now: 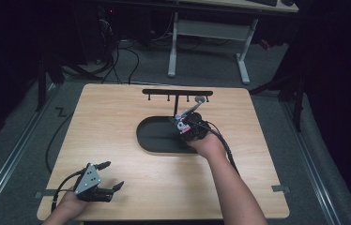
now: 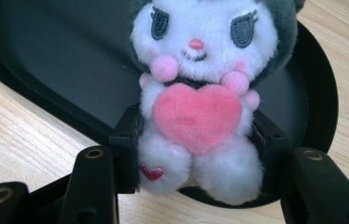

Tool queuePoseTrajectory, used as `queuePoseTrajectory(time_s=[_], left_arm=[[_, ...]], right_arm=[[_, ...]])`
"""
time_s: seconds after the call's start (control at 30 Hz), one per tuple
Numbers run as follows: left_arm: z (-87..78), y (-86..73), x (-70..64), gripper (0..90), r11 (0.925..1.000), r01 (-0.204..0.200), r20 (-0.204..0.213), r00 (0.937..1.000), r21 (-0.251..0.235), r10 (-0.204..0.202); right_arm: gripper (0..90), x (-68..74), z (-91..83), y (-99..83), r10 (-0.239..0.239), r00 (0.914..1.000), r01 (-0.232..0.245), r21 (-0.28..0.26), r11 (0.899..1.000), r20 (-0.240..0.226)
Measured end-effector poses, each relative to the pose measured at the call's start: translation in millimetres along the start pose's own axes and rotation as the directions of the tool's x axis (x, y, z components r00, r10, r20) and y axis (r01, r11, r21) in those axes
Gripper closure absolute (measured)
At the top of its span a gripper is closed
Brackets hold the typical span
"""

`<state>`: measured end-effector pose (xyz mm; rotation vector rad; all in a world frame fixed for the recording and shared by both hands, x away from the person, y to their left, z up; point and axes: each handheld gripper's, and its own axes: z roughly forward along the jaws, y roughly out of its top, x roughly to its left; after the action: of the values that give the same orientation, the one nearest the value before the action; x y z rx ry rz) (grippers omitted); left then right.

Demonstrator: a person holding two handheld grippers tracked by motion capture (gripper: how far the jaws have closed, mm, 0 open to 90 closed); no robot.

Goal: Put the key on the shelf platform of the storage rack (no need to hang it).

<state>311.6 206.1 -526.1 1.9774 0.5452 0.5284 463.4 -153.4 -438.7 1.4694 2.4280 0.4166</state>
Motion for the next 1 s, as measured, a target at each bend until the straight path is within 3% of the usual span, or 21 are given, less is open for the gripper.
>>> queuePoseTrajectory(time_s=[0.33, 0.63, 0.77, 1.0], left_arm=[[-0.9, -0.4, -0.2, 15.5, 1.0000, 0.002, -0.001, 1.0000, -0.006, -0.002], [-0.3, -0.1, -0.6, 15.5, 1.0000, -0.003, -0.001, 1.0000, 0.000, 0.003], [-1.0, -0.3, -0.9, 15.4, 1.0000, -0.005, -0.004, 1.0000, -0.005, 0.005], [-0.5, -0.2, -0.7, 15.5, 1.0000, -0.002, -0.001, 1.0000, -0.004, 0.002]], right_arm=[[47.8, -6.1, 14.6, 1.2, 0.018, 0.9998, -0.018, 0.013, 1.000, -0.008], [47.7, -10.0, 22.8, -15.2, 0.020, 0.9997, -0.019, 0.067, 0.998, -0.015], [47.5, -13.0, 27.7, -22.0, 0.051, 0.9982, -0.049, 0.080, 0.996, -0.030], [46.3, -9.2, 34.1, -18.2, 0.054, 0.9975, -0.051, 0.067, 0.996, -0.046]])
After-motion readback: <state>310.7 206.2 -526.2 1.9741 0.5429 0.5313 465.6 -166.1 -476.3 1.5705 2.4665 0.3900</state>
